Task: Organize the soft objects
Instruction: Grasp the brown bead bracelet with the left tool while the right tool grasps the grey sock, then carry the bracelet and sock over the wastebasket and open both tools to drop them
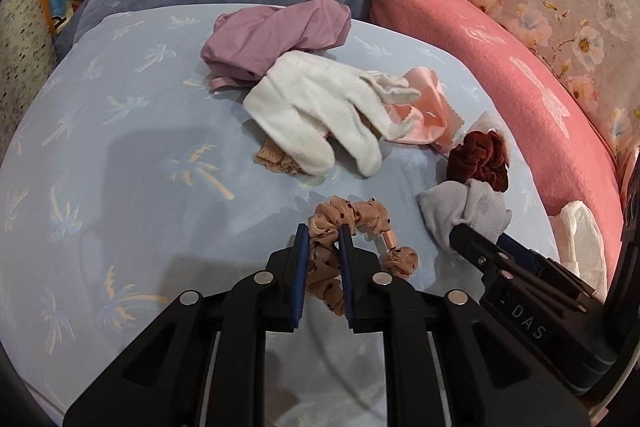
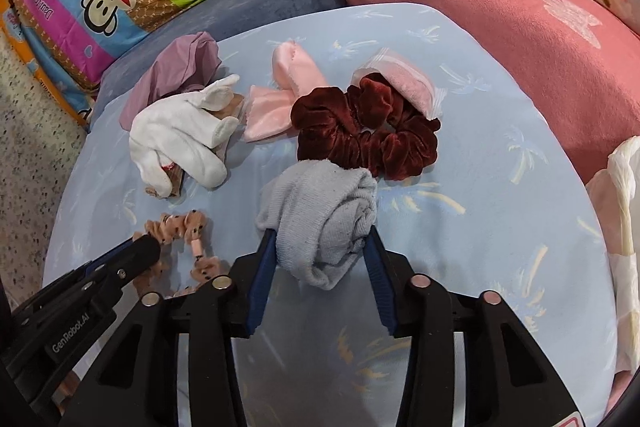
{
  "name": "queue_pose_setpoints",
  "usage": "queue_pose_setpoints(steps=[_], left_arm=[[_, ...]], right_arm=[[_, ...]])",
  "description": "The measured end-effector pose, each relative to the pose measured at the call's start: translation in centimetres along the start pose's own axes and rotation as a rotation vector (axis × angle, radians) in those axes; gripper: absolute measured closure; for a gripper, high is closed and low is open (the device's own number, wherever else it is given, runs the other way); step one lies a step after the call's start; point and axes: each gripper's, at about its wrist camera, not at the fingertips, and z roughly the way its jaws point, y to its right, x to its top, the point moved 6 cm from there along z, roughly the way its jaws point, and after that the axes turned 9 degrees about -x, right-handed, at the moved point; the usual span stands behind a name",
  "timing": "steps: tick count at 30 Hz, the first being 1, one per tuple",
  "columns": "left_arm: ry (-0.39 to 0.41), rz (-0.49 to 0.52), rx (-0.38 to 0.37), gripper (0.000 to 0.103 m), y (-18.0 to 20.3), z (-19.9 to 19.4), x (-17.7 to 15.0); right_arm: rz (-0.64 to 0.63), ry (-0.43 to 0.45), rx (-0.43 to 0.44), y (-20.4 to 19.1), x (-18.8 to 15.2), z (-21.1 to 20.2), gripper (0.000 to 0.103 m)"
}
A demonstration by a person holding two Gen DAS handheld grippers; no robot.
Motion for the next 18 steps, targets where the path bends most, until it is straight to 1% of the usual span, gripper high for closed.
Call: queue_pose_setpoints(steps=[2,5,11,18], left_arm=[[0.004,0.005,-0.002,0.088,0.6,-0.1,0.2],[0.009,0.015,-0.001,0.088,1.5,-0.4,0.2],[0.027,0.043,-0.010,0.088,3.7,-1.4,0.3],[0.061,0.099,-0.031,0.088,7.6,-3.0,0.4]], right_arm=[[0.000,0.002,0.006,0.0,0.0,-0.4,0.076],[-0.007,0.010,0.009,0.2,0.0,-1.3,0.082],[-0.009,0.059,0.002,1.4,-0.2,-4.3,0.082],[0.026,0.114,0.003,4.5,-0.2,-8.4,0.082]])
